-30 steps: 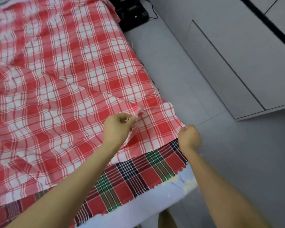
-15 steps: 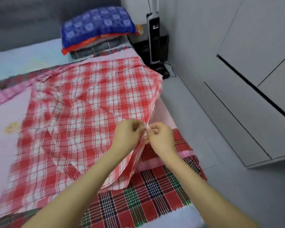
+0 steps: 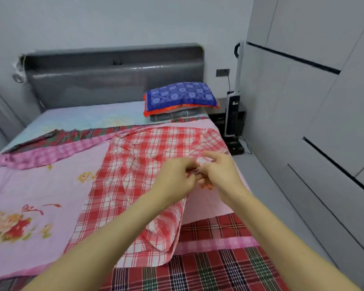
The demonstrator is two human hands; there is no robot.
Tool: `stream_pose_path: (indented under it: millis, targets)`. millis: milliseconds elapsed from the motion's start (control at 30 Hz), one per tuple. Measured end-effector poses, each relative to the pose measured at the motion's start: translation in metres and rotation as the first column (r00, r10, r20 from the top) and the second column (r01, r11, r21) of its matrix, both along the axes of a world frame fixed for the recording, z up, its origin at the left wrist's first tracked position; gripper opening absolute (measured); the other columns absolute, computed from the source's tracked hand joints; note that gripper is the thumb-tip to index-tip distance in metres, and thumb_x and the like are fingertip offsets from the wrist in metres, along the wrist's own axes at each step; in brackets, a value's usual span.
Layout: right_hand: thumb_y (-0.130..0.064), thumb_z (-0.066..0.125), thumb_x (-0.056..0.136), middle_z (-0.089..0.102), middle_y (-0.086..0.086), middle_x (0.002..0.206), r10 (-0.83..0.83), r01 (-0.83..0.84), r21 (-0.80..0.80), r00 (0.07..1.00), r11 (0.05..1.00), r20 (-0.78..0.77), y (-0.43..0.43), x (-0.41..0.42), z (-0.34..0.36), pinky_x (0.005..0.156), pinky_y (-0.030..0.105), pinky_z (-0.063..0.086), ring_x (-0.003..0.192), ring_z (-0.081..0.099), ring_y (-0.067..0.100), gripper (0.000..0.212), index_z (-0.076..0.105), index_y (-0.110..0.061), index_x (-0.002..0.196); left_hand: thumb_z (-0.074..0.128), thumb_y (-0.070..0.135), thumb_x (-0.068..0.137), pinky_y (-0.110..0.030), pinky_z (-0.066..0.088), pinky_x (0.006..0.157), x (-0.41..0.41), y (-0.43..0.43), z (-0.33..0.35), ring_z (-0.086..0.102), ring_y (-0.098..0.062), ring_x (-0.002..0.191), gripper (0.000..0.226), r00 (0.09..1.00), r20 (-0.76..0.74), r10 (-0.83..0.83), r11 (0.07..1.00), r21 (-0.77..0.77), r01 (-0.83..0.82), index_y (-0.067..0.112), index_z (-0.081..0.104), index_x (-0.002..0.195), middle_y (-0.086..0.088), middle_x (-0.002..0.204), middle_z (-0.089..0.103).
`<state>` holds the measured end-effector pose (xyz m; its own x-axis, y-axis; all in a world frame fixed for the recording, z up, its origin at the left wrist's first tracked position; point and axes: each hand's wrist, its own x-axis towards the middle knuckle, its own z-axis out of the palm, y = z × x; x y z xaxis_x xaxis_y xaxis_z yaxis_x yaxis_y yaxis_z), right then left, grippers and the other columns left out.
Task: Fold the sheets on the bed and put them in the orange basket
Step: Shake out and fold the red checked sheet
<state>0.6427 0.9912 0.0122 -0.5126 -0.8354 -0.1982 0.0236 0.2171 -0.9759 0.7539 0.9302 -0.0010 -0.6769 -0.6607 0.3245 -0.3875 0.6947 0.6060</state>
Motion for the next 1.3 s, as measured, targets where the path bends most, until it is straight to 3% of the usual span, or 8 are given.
stream_pose_path:
  millis: [200,367,533,733,867,1000,1167,1300]
  targets:
    - [0.016,0.038,0.087,0.061,0.018,0.071,0.06,-0.053,-0.055,0.989,0.997,0.137,0.006,0.033,0.042,0.047,0.024,0.053,0.049,0.059,0.017,0.046,0.044,0.005,0.131,0.059,0.005,0.071,-0.031,0.051,0.068,0.039,0.004,0.017,0.062,-0.02,0.078,0.026,0.996,-0.088,-0.005,0.985,-0.173,-0.01,0.005,0.068,0.095,-0.006,0.085,0.068]
    - [0.015,0.041,0.087,0.062,0.015,0.075,0.109,-0.102,-0.045,0.969,0.994,0.22,0.007,0.04,0.069,0.046,0.021,0.051,0.049,0.06,0.015,0.037,0.054,0.007,0.12,0.064,-0.012,0.062,-0.019,0.017,0.052,0.038,0.011,0.028,0.044,-0.017,0.061,0.022,0.993,-0.097,0.071,0.925,-0.366,-0.102,0.002,0.054,0.075,-0.009,0.069,0.055]
    - [0.011,0.045,0.088,0.067,0.018,0.082,0.203,-0.193,-0.074,0.962,0.979,0.183,0.014,0.03,0.09,0.055,0.024,0.056,0.06,0.067,0.018,0.034,0.057,0.004,0.119,0.06,-0.003,0.065,-0.021,0.029,0.053,0.032,0.01,0.053,0.055,-0.024,0.059,0.011,0.982,-0.158,0.106,0.932,-0.33,-0.154,0.001,0.063,0.075,-0.01,0.066,0.063]
    - [0.005,0.067,0.075,0.071,0.013,0.088,0.29,-0.368,-0.128,0.867,0.921,-0.406,0.028,0.013,0.097,0.067,0.026,0.054,0.071,0.063,0.012,0.046,0.063,-0.012,0.118,0.073,0.004,0.072,-0.019,0.039,0.054,0.031,0.012,0.085,0.048,-0.003,0.053,0.005,0.971,-0.212,0.109,0.973,-0.176,-0.148,0.005,0.068,0.073,0.005,0.062,0.058]
    - [-0.021,0.079,0.067,0.053,-0.01,0.099,0.035,-0.307,-0.141,0.502,0.941,-0.864,0.026,0.003,0.098,0.082,0.022,0.042,0.093,0.049,0.008,0.068,0.053,-0.031,0.128,0.079,0.006,0.069,-0.017,0.047,0.057,0.034,0.011,0.111,0.058,-0.002,0.056,0.017,0.981,-0.167,0.102,0.989,-0.09,-0.118,0.007,0.072,0.084,0.0,0.067,0.066]
    - [-0.016,0.075,0.078,0.069,-0.001,0.104,0.388,-0.588,-0.07,0.613,0.806,-0.689,0.019,0.007,0.095,0.086,0.032,0.05,0.096,0.061,0.016,0.033,0.067,-0.018,0.11,0.081,0.007,0.067,-0.02,0.052,0.057,0.044,0.019,0.134,0.062,-0.004,0.056,0.02,0.991,-0.127,0.033,0.996,-0.077,-0.043,0.013,0.069,0.082,0.0,0.068,0.069]
    - [-0.022,0.064,0.088,0.066,0.024,0.076,0.149,-0.519,-0.345,0.693,0.782,-0.706,0.018,0.014,0.107,0.065,0.042,0.047,0.063,0.056,0.025,0.025,0.072,0.001,0.083,0.08,0.007,0.067,-0.028,0.055,0.063,0.061,0.025,0.16,0.068,-0.011,0.064,0.019,0.963,-0.26,0.079,0.996,-0.014,-0.085,0.011,0.064,0.077,-0.003,0.071,0.071]
    - [-0.019,0.065,0.088,0.068,0.024,0.073,0.107,-0.49,-0.47,0.767,0.734,-0.633,0.017,0.019,0.135,0.064,0.051,0.05,0.066,0.064,0.036,0.021,0.074,-0.002,0.08,0.08,0.009,0.071,-0.026,0.057,0.069,0.074,0.031,0.153,0.065,-0.011,0.069,0.023,0.89,-0.449,0.076,0.989,0.148,-0.009,0.008,0.061,0.083,-0.003,0.076,0.069]
